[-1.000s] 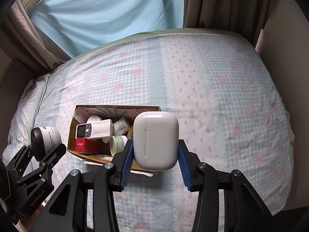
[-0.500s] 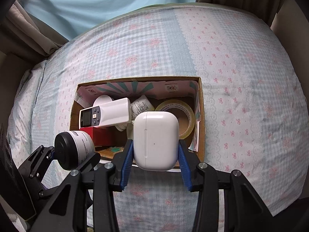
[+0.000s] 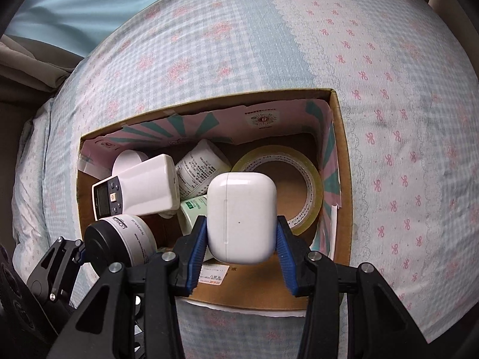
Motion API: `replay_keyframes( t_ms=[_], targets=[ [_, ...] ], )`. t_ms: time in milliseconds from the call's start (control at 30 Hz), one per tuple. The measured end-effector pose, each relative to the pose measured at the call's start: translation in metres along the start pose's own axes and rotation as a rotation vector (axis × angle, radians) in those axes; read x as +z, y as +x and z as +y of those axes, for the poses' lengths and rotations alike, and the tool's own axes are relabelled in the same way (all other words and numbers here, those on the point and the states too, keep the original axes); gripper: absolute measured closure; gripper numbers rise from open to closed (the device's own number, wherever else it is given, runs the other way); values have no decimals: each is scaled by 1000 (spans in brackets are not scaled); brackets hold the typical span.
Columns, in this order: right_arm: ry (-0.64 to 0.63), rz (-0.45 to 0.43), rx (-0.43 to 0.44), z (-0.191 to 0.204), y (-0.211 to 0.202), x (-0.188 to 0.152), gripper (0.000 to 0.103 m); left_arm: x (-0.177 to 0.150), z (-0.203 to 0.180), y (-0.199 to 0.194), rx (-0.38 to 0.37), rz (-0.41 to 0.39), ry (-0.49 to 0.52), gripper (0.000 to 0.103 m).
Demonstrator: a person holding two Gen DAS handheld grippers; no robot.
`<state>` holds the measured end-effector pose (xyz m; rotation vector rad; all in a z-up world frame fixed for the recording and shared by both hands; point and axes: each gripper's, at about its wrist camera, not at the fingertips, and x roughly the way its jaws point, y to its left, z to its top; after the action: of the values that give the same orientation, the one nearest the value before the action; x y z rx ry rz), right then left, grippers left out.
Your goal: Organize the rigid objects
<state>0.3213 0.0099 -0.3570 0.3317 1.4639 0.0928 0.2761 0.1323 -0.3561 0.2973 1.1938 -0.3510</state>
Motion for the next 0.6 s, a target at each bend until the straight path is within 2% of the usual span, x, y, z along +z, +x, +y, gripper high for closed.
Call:
replay_keyframes(
  t_ms=[133, 167, 200, 233, 300, 367, 600],
  targets=[
    [18, 3, 23, -3, 3, 7, 62, 2, -3, 0, -8, -8, 33, 46],
    [19, -1, 18, -3, 4, 8, 61, 1, -3, -2, -17, -17, 38, 27],
    [22, -8, 8, -3, 3, 10, 52, 1, -2, -6, -29, -28, 36, 0],
    [26, -18, 2, -4, 1, 11, 45, 1, -1, -10, -42, -46, 29, 0],
    [36, -48, -13, -6, -4, 11, 12, 3, 1, -15, -58, -56, 12, 0],
    [41, -75, -22, -10, -10, 9, 9, 5, 3, -17, -58, -55, -8, 0],
    [47, -56, -4, -19, -19, -4, 9, -2, -1, -25, -57, -44, -22, 0]
  ],
)
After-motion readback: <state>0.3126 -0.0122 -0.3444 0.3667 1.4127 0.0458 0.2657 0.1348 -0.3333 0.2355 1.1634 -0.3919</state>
